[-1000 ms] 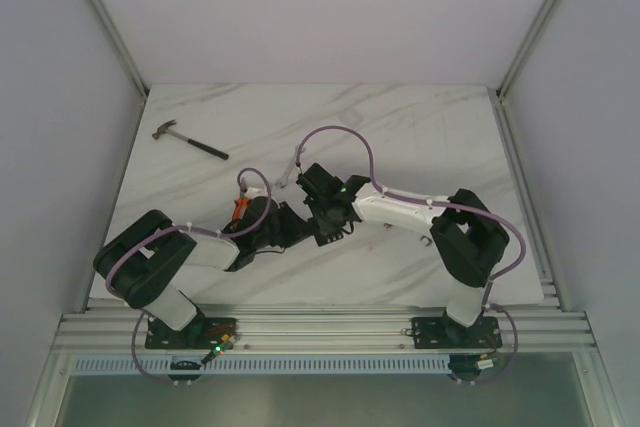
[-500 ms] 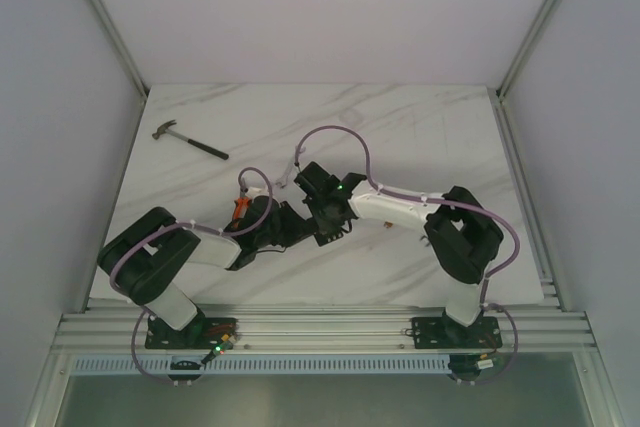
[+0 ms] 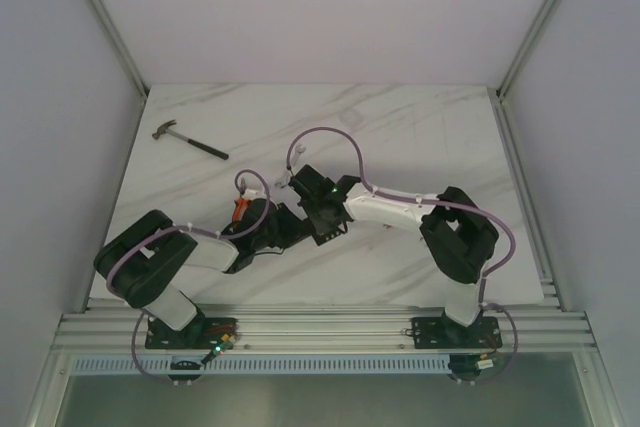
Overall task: Snap on the fuse box
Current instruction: Install the fuse at the fuse box base, then pick up the fuse from the center of the board.
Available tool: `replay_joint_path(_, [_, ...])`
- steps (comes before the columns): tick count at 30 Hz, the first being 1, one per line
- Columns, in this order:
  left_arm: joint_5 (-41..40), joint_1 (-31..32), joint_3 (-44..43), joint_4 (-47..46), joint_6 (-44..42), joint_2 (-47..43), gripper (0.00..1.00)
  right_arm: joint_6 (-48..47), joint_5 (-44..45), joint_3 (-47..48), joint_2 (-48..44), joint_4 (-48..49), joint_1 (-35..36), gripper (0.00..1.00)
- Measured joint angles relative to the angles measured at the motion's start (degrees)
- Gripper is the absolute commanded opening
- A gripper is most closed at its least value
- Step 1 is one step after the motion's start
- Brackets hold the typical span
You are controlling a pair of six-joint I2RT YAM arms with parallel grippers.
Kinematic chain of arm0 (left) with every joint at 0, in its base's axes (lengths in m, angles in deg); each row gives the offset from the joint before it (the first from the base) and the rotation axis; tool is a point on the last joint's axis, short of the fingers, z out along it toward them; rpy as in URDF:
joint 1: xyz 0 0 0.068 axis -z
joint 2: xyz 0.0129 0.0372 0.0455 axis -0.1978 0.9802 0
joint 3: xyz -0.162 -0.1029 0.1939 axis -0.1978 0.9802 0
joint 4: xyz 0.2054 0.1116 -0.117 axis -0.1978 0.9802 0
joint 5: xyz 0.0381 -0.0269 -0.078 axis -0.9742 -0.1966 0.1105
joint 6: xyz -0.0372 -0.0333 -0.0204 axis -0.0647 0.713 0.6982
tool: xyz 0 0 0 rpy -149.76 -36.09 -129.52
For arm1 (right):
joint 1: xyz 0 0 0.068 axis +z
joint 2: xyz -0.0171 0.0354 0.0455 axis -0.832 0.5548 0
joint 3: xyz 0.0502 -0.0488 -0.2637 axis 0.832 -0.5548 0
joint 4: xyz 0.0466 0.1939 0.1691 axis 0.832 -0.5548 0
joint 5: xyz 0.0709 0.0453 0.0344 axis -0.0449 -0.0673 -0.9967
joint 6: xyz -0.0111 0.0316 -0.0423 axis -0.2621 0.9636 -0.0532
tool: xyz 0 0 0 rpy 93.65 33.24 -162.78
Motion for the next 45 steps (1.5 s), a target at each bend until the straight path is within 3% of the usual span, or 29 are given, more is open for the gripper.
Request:
replay_joint_path(8, [-1.6,0.4,0.5,5.0,-1.5,-5.6,0.4,1.0,-0.4,-4.5,-5.8,0.7,0.9,0.39])
replay_joint_path(15, [-4.5,0.4,0.4,10.3,-4.0,-11.9,0.55,2.1,2.2,-9.4,-17.4,0.3,-3.5,0.54])
replay_joint_path(27, [-9.0,0.0,0.4,18.6,-10.4,-20.9,0.8,5.0,2.9,-22.7,-20.5,2.5,-20.7,0.57])
replay_joint_path(33, [-9.8,-0.4,0.4,19.6,-11.6,-22.2,0.85,7.3,2.5,-22.8,-18.6,6.0,-23.4,0.56])
replay_joint_path(45, [-9.9,-0.8,0.4,20.6,-11.7,-22.2,0.9,7.5,-0.2,-22.8,-14.8,8.3,-23.5,0.43])
